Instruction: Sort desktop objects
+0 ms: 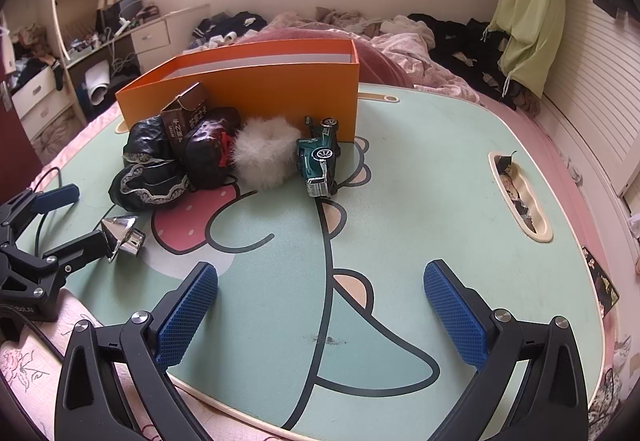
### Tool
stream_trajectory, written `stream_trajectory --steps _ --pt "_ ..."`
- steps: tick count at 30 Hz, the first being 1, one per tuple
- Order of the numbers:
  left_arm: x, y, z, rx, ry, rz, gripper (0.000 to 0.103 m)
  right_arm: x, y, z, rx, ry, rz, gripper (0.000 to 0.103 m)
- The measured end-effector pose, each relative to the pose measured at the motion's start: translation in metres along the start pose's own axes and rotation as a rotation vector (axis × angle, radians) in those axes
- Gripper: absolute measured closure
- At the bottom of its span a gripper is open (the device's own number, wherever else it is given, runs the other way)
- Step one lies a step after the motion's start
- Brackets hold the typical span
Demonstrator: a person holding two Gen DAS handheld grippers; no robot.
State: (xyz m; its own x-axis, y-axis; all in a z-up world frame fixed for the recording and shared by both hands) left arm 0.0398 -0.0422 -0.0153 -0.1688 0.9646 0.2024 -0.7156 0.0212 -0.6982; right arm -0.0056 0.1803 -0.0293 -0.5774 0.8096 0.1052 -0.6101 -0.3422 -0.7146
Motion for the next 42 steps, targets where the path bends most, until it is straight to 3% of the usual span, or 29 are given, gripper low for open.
stream_trajectory --steps 21,28,31,33,36,42 --pt "0.0 -0.002 -0.001 0.008 0.003 -0.004 0.0 0.0 -0.001 -0.001 0.001 0.001 0.001 0.0" --pt "0.007 -0.021 0.005 0.046 0.0 -0.106 0.001 0.0 -0.001 -0.001 0.001 0.001 0.0 0.0" --pt "0.015 -0.028 0.009 0.057 0.031 -0.124 0.01 0.0 -0.001 -0.001 0.001 0.001 0.0 0.0" --pt "0.021 -0.03 0.011 0.039 0.041 -0.167 0.023 0.0 -0.001 -0.001 0.001 0.001 0.001 0.0" --pt "0.031 -0.025 0.016 -0.004 0.06 -0.217 0.033 0.0 -0.002 -0.001 0.002 0.001 0.001 0.0" --pt "0.05 -0.009 0.013 -0.094 0.117 -0.238 0.045 -0.001 -0.002 -0.001 0.003 0.001 0.001 0.0"
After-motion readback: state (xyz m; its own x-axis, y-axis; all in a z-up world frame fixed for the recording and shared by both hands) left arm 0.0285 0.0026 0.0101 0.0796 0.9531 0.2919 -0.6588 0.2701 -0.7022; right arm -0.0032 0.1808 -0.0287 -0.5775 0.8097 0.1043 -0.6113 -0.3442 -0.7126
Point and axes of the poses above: each gripper's, at about its wrist camera, not at the fingertips, and y roughly the way its jaws point, x to its right, z to its top, the point moved 2 cm from there along y, roughly the way its jaws point, and after that the axes turned 14 degrees about -y, right-handed, at the moved point
